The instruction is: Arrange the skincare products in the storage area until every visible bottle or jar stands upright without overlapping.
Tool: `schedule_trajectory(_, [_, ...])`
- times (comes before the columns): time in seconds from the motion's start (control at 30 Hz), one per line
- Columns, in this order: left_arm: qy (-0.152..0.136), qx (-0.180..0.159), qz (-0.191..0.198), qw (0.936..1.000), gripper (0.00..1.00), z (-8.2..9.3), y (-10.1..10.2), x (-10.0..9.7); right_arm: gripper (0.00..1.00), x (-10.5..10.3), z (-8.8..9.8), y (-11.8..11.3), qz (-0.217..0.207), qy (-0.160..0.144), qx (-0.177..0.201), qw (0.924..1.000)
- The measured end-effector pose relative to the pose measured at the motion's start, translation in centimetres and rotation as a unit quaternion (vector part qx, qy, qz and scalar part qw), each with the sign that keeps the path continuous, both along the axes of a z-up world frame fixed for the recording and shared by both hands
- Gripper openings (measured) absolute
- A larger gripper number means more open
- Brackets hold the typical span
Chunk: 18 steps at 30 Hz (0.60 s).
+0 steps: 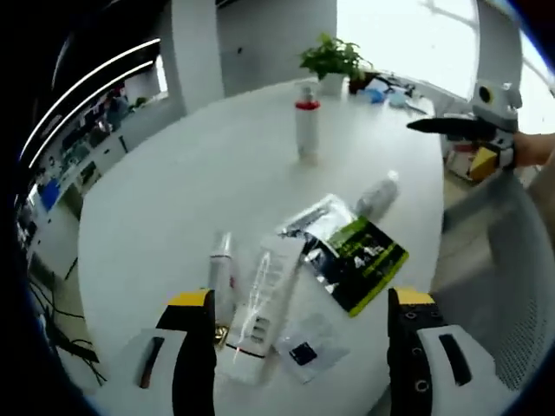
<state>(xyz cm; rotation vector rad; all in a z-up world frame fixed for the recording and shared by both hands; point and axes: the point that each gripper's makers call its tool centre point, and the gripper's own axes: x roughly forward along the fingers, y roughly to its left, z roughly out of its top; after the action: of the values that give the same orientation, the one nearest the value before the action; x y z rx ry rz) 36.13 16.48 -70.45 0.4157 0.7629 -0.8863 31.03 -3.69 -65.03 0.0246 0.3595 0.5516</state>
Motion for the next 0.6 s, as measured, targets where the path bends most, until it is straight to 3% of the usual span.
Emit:
schedule_trajectory(0.2, [0.019, 0.054, -0.046, 0.9973, 0.72, -1.7, 0.0, 1.0, 0.93, 0.1, -0.1, -0.2, -0.005, 0.001, -0.002, 1.0000])
schedule_trajectory(0.43, [0.040, 0.093, -0.089, 0.9908, 0.64, -3.5, 0.0, 1.7, 0.93, 0.0, -0.4, 0.3, 0.005, 0.002, -0.020, 0.9998])
schedule_trajectory(0.6, [0.047, 0.138, -0.138, 0.9797, 0.58, -4.7, -0.1, 1.8, 0.92, 0.1, -0.4, 0.0, -0.001, 0.005, -0.014, 0.9999])
